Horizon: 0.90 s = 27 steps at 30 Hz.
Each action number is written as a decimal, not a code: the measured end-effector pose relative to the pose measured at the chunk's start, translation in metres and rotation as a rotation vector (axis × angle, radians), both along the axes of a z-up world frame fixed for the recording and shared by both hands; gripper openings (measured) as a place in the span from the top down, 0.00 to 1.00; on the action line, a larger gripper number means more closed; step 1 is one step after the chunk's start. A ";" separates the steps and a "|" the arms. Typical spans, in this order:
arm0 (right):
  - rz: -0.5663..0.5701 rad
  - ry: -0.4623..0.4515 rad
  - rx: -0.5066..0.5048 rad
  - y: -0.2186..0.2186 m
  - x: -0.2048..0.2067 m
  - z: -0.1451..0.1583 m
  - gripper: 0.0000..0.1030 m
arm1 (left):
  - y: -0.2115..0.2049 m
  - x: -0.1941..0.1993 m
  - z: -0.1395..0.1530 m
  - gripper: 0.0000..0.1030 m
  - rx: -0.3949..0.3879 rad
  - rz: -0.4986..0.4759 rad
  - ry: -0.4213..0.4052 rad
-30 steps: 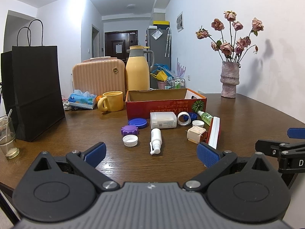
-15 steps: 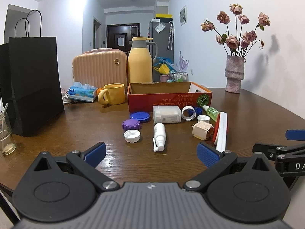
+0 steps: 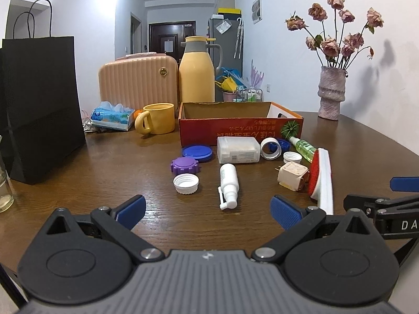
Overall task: Organize rigid objects
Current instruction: 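Move the right tool to the red-and-white lint brush and close on it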
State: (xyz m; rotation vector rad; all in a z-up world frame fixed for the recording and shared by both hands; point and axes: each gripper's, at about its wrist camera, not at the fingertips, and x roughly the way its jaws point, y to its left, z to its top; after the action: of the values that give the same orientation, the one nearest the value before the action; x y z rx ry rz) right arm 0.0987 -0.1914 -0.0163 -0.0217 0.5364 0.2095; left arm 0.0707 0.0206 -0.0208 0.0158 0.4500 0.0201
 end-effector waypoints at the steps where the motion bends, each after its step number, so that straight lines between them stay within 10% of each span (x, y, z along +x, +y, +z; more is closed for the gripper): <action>1: -0.001 0.003 -0.001 0.001 0.003 0.000 0.00 | 0.001 0.003 -0.001 0.00 -0.001 0.001 0.004; 27: -0.138 0.140 -0.072 0.021 0.122 -0.021 0.07 | 0.022 0.072 -0.022 0.00 -0.033 -0.007 0.090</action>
State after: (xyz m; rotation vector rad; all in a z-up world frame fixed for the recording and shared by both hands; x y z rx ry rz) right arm 0.2212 -0.1705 -0.0377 -0.0398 0.6823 0.0576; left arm 0.1430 0.0423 -0.0427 -0.0141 0.5405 0.0053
